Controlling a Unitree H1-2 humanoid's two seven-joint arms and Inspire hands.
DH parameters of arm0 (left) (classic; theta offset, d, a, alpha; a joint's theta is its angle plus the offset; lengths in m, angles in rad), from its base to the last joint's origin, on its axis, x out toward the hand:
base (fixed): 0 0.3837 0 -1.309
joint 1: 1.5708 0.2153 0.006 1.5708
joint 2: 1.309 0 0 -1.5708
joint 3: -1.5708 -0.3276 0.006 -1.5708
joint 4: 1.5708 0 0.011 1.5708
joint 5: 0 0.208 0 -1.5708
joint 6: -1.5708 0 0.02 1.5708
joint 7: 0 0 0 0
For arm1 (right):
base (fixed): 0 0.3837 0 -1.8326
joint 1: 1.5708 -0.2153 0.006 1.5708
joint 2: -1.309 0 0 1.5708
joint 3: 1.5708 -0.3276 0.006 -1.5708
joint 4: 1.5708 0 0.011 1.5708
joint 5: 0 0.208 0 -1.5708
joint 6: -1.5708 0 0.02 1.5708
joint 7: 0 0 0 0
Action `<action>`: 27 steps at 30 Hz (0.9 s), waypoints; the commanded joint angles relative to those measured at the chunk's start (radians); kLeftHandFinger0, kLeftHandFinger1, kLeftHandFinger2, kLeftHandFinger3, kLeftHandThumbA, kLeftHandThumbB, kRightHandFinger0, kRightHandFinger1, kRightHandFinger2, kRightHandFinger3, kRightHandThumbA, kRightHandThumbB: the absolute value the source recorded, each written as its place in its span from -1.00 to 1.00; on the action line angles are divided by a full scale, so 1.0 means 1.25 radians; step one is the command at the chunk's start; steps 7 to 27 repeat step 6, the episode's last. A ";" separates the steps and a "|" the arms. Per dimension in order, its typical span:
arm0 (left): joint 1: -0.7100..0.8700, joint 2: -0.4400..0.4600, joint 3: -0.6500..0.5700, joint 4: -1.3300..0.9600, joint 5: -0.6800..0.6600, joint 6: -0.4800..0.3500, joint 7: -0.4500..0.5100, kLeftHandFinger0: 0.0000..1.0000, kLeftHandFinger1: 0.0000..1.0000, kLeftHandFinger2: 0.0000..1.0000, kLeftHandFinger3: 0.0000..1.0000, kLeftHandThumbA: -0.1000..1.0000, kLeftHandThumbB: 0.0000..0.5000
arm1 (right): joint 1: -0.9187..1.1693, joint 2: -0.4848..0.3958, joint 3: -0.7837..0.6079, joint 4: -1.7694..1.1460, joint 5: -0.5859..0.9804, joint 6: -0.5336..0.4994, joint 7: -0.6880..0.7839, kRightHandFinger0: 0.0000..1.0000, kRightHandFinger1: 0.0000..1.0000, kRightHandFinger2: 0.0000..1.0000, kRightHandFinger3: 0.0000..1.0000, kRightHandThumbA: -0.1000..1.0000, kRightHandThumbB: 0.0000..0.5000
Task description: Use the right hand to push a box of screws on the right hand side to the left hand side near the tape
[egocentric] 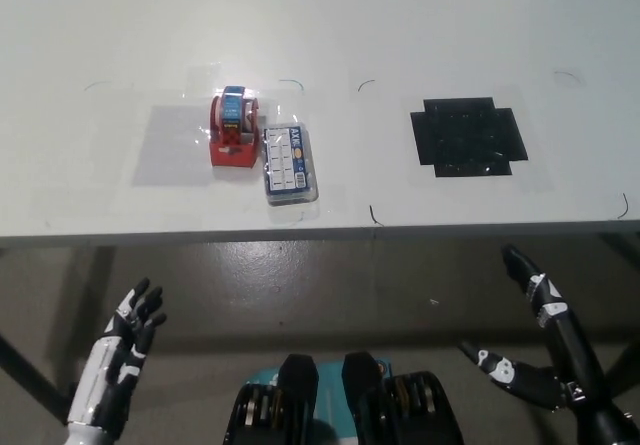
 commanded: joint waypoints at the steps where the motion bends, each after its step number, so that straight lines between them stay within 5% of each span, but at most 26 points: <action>1: 0.010 0.002 0.001 -0.017 -0.003 -0.030 0.011 1.00 1.00 1.00 1.00 0.72 -0.18 | -0.027 -0.010 -0.005 -0.016 0.015 0.007 0.018 1.00 1.00 1.00 1.00 0.73 -0.22; 27: 0.011 0.005 0.009 -0.024 0.006 -0.027 0.019 1.00 1.00 1.00 1.00 0.70 -0.21 | -0.022 -0.005 -0.004 -0.018 0.010 0.020 0.015 1.00 1.00 1.00 1.00 0.70 -0.18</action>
